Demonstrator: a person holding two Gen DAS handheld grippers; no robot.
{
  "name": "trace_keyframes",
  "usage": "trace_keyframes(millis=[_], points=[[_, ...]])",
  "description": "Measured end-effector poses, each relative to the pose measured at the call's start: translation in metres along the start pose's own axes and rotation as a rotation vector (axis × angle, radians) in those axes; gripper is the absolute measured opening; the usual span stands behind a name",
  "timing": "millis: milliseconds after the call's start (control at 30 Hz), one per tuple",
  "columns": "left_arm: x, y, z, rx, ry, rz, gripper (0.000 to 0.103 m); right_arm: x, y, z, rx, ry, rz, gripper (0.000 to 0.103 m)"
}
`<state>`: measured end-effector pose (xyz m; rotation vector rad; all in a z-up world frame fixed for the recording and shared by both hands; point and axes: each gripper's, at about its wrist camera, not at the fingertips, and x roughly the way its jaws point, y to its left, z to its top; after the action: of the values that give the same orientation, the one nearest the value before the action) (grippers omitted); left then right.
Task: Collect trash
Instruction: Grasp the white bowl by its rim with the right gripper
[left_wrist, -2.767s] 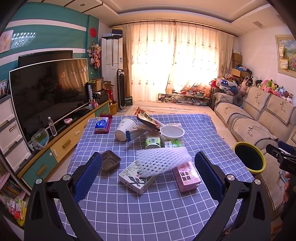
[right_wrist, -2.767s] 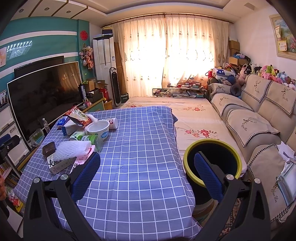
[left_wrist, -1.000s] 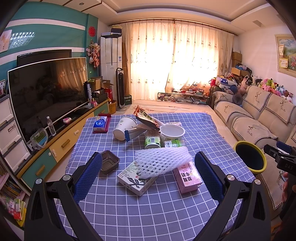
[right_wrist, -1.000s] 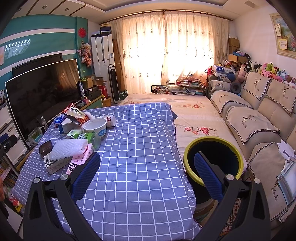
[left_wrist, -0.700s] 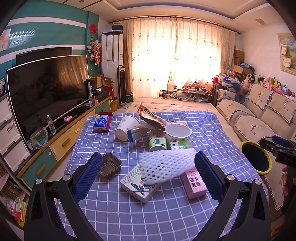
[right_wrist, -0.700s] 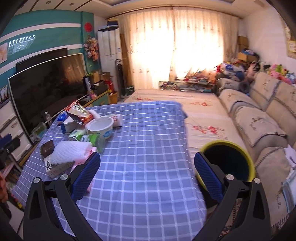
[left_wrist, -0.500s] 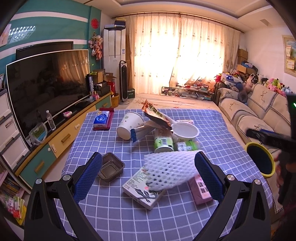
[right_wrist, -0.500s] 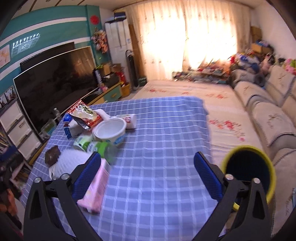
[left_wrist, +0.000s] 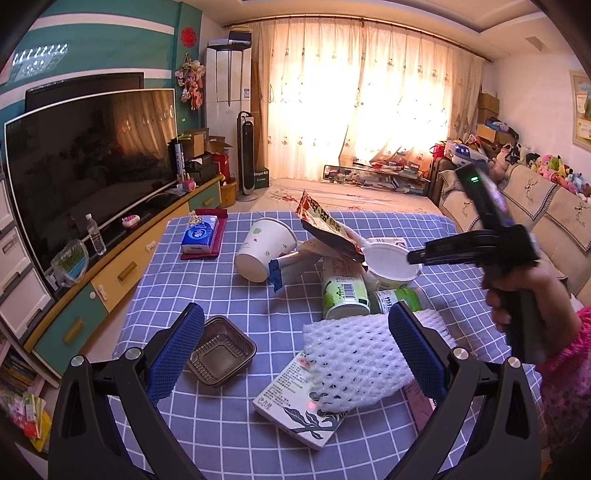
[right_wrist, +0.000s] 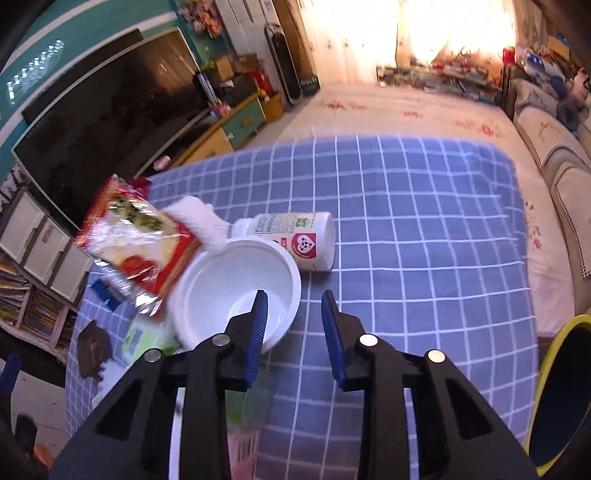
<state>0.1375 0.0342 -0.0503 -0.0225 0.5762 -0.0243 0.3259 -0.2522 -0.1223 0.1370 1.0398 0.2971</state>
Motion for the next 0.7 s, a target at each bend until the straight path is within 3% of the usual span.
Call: trace_keyframes(millis=[133, 267, 433, 567, 700], points=[[0.006, 0.004, -0.002, -0.010, 0.004, -0.010, 0.098, 0.020, 0.001, 0.002, 0.018, 0.045, 0.005, 0.011], [0.002, 0.004, -0.006, -0.008, 0.004, -0.010, 0.098, 0.016, -0.001, 0.005, 0.039, 0.020, 0.034, 0.007], [-0.004, 0.002, -0.005, -0.008, -0.005, -0.016, 0.098, -0.024, -0.013, 0.010, 0.058, -0.062, 0.045, 0.006], [-0.009, -0.005, -0.004, 0.006, -0.013, -0.028, 0.098, -0.076, -0.048, 0.002, 0.097, -0.155, 0.021, 0.006], [-0.010, -0.013, -0.004, 0.015, -0.012, -0.047, 0.098, -0.122, -0.120, -0.019, 0.203, -0.216, -0.077, 0.006]])
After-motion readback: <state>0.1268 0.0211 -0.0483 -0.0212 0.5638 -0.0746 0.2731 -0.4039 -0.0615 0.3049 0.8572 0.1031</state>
